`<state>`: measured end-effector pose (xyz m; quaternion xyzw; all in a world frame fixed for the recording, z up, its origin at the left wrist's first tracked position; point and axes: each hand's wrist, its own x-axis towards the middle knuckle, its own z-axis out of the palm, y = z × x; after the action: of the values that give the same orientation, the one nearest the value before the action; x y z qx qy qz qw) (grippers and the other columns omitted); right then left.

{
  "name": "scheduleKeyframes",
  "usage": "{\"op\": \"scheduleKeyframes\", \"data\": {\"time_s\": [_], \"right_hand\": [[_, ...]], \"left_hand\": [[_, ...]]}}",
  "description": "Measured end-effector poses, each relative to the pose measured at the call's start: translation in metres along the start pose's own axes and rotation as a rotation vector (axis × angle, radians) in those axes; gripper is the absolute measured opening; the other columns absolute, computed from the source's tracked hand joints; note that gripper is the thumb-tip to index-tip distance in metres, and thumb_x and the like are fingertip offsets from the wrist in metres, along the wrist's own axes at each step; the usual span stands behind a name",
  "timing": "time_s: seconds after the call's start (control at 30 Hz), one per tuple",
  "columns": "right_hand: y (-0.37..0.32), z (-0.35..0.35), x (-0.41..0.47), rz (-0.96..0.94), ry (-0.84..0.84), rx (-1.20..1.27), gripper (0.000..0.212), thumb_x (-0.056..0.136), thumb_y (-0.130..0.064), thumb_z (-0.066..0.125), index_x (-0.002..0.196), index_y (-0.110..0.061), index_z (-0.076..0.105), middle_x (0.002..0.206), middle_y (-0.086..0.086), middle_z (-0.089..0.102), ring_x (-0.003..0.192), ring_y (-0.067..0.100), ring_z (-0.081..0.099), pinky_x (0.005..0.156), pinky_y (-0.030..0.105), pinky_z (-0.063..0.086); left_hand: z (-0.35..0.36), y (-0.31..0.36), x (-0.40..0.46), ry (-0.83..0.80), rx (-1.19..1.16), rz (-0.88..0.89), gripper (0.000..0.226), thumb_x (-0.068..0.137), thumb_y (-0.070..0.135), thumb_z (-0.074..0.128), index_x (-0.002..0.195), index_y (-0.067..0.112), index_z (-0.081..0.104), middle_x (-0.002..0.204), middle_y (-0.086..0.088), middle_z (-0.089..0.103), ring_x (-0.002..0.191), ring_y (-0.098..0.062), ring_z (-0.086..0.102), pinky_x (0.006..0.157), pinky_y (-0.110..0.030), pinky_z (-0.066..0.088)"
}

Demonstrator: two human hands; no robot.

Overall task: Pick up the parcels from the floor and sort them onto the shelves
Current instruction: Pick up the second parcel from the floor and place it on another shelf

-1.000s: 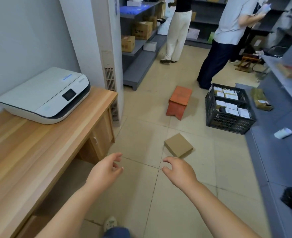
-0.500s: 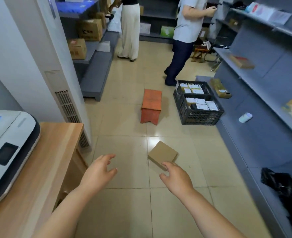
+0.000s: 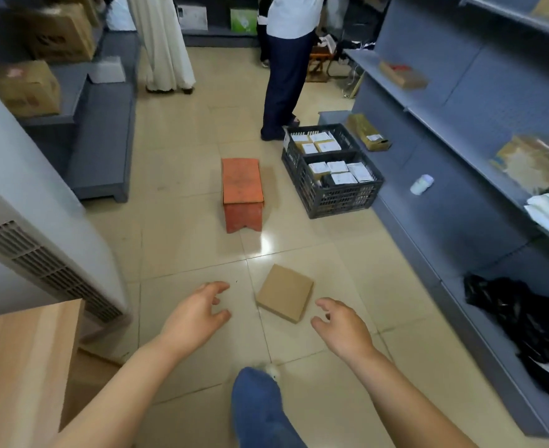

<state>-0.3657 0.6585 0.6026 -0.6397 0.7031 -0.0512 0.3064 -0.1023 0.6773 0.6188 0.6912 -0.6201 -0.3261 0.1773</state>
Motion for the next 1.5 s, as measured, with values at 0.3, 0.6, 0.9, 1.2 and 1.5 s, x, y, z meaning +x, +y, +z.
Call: {"op": "scheduleKeyframes", "data": {"time_s": [0.3, 0.6, 0.9, 1.2, 1.5], "right_hand": [[-0.008, -0.015, 0.148, 0.078, -0.079, 0.082, 0.044, 0.088, -0.03, 0.053, 0.131, -0.02, 0.051, 0.132, 0.002, 0.057, 0.113, 0.018, 0.057, 0.082, 0.025, 0.042], [0.014, 0.002, 0.253, 0.25, -0.187, 0.071, 0.045, 0.09, -0.029, 0.052, 0.134, -0.017, 0.047, 0.133, 0.007, 0.055, 0.116, 0.021, 0.055, 0.088, 0.027, 0.043], [0.067, 0.117, 0.351, 0.481, -0.211, 0.154, 0.044, 0.09, -0.028, 0.052, 0.133, -0.017, 0.047, 0.129, 0.006, 0.056, 0.112, 0.019, 0.056, 0.087, 0.028, 0.044], [0.162, 0.294, 0.459, 0.619, -0.18, 0.267, 0.043, 0.089, -0.024, 0.051, 0.132, -0.017, 0.048, 0.131, 0.005, 0.055, 0.114, 0.021, 0.054, 0.083, 0.028, 0.04], [0.275, 0.413, 0.565, 0.657, -0.099, 0.188, 0.048, 0.089, -0.018, 0.051, 0.135, -0.01, 0.04, 0.135, 0.013, 0.049, 0.119, 0.029, 0.051, 0.092, 0.035, 0.042]], "left_hand": [[-0.022, -0.003, 0.143, -0.076, 0.083, -0.071, 0.051, 0.082, 0.022, 0.06, 0.131, 0.022, 0.046, 0.127, 0.001, 0.054, 0.101, -0.007, 0.053, 0.085, -0.023, 0.044], [0.021, -0.026, 0.29, -0.246, 0.094, -0.065, 0.05, 0.083, 0.018, 0.06, 0.131, 0.017, 0.047, 0.129, -0.003, 0.053, 0.104, -0.014, 0.056, 0.084, -0.023, 0.043], [0.145, -0.11, 0.415, -0.45, -0.001, -0.131, 0.056, 0.081, 0.023, 0.064, 0.133, 0.019, 0.043, 0.128, -0.001, 0.052, 0.097, -0.01, 0.051, 0.081, -0.022, 0.04], [0.321, -0.235, 0.501, -0.467, -0.055, -0.209, 0.05, 0.08, 0.02, 0.064, 0.127, 0.018, 0.049, 0.115, 0.003, 0.055, 0.096, -0.013, 0.055, 0.084, -0.027, 0.045], [0.477, -0.344, 0.592, -0.605, 0.025, -0.297, 0.056, 0.081, 0.011, 0.06, 0.134, 0.012, 0.041, 0.138, -0.014, 0.046, 0.114, -0.025, 0.052, 0.08, -0.023, 0.04]]}}
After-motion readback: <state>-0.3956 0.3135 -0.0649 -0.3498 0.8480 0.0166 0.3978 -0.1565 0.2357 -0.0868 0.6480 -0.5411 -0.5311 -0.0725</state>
